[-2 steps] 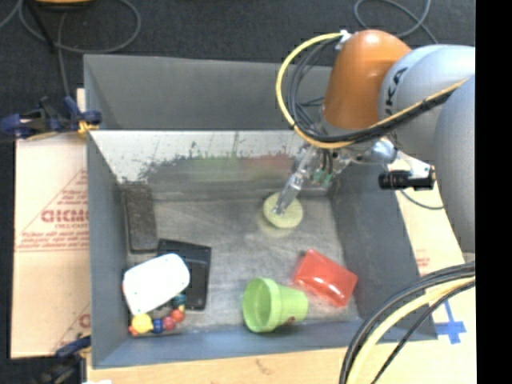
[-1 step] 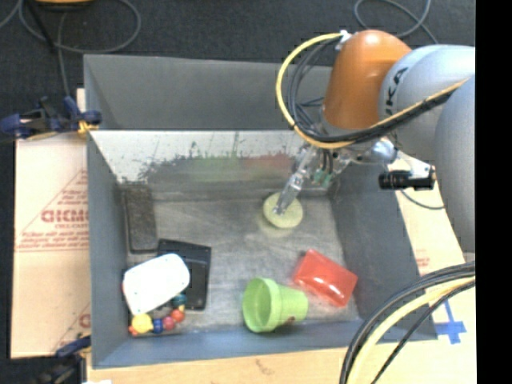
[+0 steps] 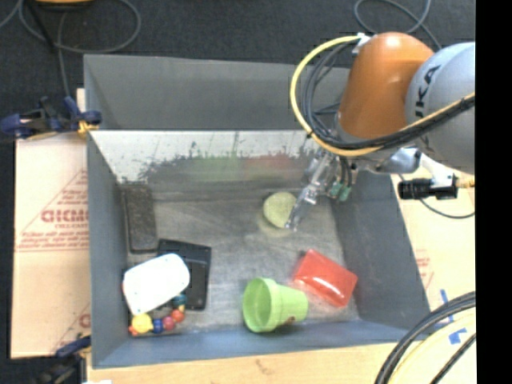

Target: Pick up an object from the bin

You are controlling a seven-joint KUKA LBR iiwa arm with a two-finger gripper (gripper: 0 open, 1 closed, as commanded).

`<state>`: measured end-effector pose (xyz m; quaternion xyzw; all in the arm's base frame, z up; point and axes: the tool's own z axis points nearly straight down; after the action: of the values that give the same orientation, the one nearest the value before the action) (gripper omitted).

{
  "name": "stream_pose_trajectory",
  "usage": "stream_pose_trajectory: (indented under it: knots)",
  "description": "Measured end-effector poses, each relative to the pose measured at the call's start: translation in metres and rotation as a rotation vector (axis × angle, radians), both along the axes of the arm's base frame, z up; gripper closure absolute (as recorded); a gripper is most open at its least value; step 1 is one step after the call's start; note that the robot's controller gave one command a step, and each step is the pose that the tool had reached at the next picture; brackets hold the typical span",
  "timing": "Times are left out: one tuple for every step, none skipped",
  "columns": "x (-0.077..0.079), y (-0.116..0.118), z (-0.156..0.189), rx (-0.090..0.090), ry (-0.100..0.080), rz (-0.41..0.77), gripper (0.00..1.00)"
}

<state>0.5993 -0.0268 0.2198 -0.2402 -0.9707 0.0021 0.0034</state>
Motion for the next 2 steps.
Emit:
stream_pose_trajectory:
  knots:
    - [0.012, -0.009, 0.064, 0.002, -0.011, -0.001, 0.00]
    - [0.018, -0.014, 0.032, 0.000, -0.021, 0.063, 0.00]
